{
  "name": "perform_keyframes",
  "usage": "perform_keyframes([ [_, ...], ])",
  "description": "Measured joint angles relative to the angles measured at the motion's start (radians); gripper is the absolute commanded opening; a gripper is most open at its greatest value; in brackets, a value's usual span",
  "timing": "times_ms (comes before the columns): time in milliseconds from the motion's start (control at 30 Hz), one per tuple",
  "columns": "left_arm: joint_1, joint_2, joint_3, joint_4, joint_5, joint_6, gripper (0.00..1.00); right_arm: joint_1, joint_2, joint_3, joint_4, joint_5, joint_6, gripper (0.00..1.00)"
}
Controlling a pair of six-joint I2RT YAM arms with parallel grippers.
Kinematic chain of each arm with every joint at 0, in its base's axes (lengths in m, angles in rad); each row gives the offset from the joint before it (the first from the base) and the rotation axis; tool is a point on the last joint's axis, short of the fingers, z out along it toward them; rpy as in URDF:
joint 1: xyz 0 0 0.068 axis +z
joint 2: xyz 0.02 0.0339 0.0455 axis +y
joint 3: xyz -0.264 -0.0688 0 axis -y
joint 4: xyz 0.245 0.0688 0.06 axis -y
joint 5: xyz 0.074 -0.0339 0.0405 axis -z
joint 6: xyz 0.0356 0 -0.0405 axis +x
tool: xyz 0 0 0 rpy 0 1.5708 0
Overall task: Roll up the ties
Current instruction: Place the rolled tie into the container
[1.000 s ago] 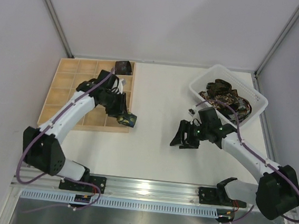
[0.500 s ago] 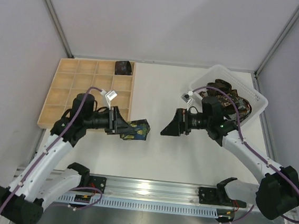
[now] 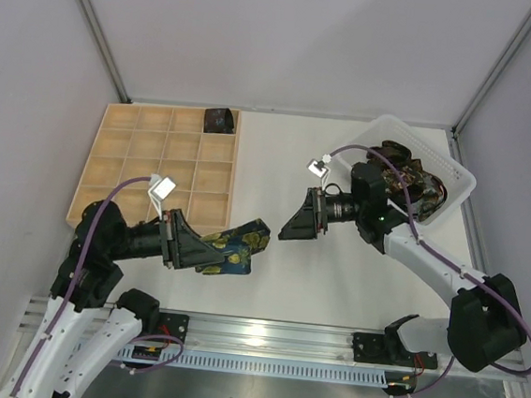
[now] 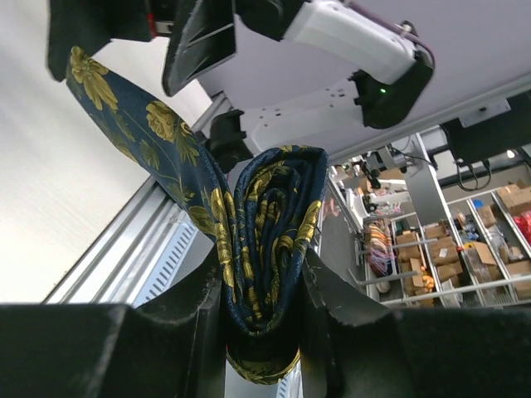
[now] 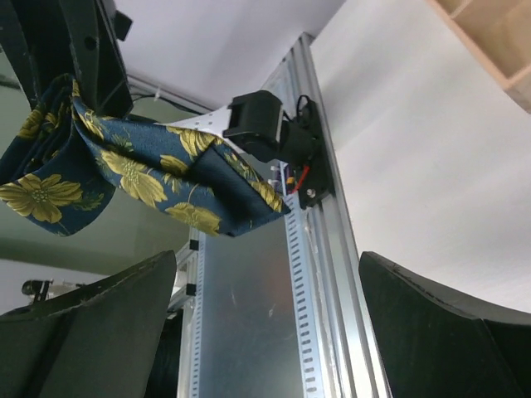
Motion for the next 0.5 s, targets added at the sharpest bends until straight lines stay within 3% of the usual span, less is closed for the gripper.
perform_keyframes([
  [500, -0.001, -0.073, 0.0, 0.106, 0.044, -0.13, 0.01, 0.155, 0.101, 0.009, 0.478, -0.047, 0.336, 0.98],
])
